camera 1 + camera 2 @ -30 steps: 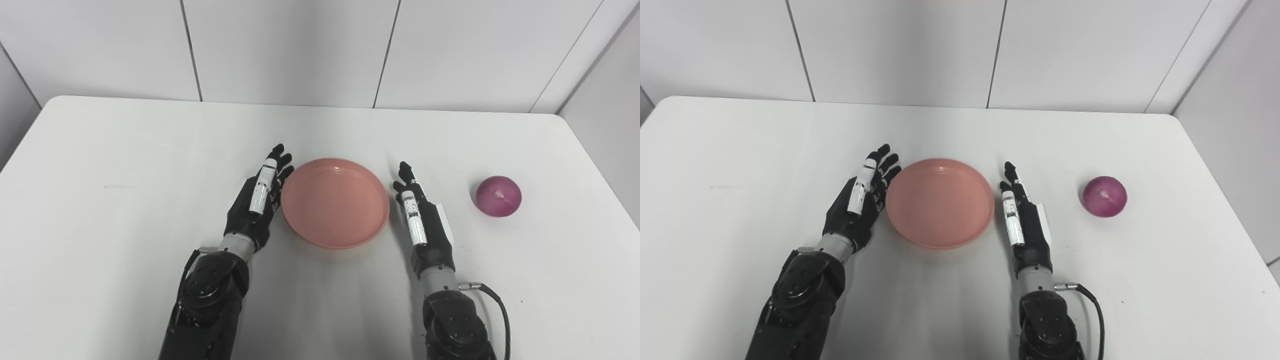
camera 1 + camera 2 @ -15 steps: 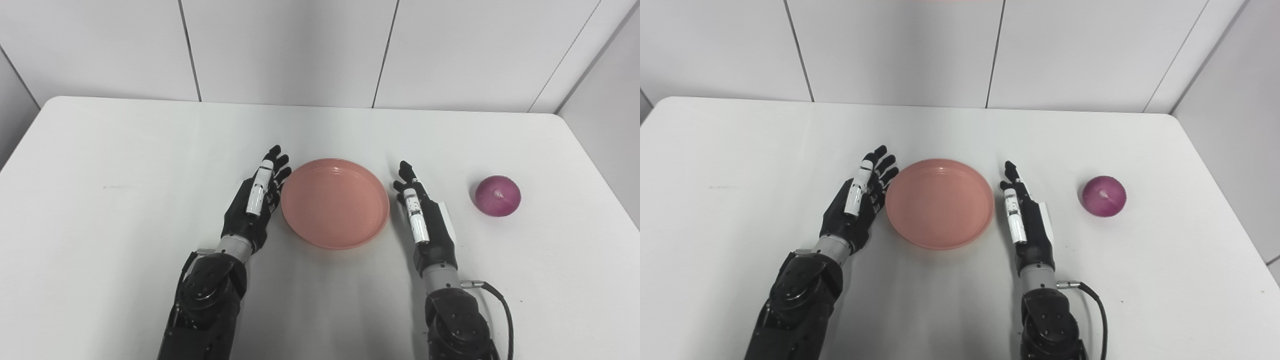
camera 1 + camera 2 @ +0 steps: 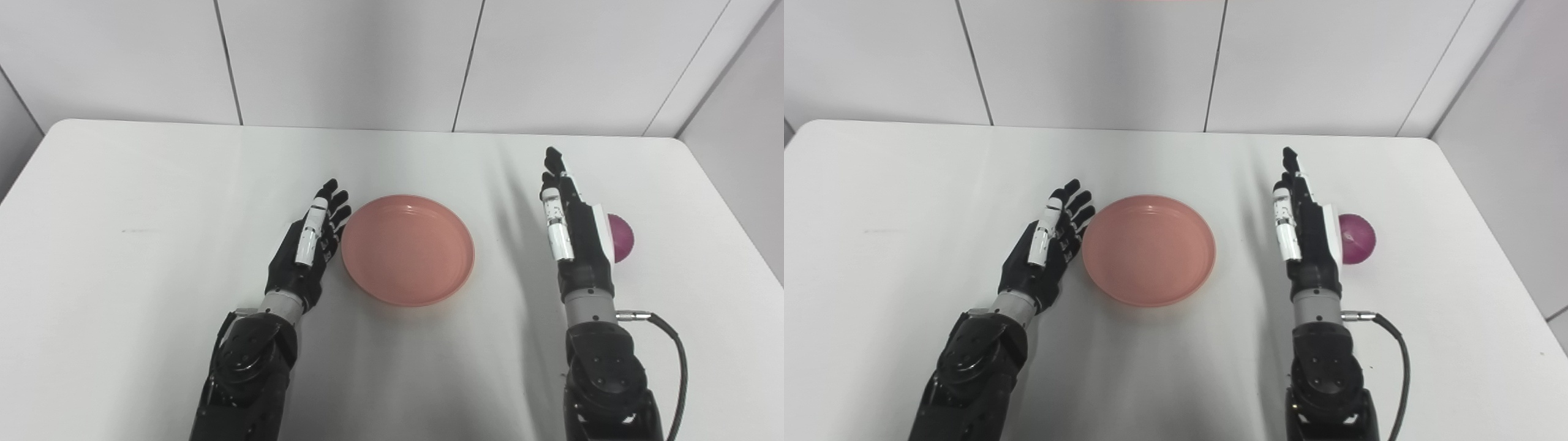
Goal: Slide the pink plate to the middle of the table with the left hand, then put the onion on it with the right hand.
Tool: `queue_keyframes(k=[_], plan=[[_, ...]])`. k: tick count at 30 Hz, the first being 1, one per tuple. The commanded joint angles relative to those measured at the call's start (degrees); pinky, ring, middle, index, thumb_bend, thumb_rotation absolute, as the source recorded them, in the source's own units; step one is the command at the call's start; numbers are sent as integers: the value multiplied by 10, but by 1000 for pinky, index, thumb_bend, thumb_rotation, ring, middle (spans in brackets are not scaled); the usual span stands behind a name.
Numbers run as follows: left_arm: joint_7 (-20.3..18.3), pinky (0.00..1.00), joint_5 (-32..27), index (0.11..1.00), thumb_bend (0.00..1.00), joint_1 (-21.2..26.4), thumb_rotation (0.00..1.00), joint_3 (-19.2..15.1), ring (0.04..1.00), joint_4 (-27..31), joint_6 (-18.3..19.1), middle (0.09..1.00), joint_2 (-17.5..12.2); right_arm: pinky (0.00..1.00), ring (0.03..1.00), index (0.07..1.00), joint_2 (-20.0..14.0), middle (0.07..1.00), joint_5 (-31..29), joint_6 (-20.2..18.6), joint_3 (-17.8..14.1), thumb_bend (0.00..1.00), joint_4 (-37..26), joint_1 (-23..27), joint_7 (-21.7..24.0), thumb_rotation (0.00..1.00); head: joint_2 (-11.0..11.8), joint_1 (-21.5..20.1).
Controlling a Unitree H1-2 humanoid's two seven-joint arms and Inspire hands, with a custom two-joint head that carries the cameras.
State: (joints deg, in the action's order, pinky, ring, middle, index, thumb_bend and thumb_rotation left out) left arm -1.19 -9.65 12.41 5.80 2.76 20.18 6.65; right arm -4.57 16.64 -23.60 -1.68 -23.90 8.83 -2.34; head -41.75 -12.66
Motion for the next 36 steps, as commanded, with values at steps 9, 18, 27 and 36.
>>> queue_keyframes(k=[9, 18, 27, 36], plan=[[-3, 955, 3, 949, 474, -5, 1000, -4, 957, -3, -15, 961, 6, 904, 921, 941, -81, 942, 18, 2, -26, 345, -29, 34, 21, 1000, 0, -8], [-14, 963, -1, 955, 473, -7, 1000, -8, 964, -9, -23, 967, 1, 839, 900, 929, -173, 925, 125, -15, -18, 588, -36, 43, 45, 901, 3, -25], [-27, 960, -4, 959, 467, -6, 1000, -17, 960, -12, -27, 967, -6, 756, 859, 926, -203, 899, 235, -33, -46, 883, -60, 47, 110, 548, 6, -35], [-39, 966, -8, 965, 473, -5, 1000, -25, 965, -19, -34, 973, -10, 706, 835, 921, -209, 884, 268, -32, -80, 997, -54, 37, 149, 418, 6, -39]])
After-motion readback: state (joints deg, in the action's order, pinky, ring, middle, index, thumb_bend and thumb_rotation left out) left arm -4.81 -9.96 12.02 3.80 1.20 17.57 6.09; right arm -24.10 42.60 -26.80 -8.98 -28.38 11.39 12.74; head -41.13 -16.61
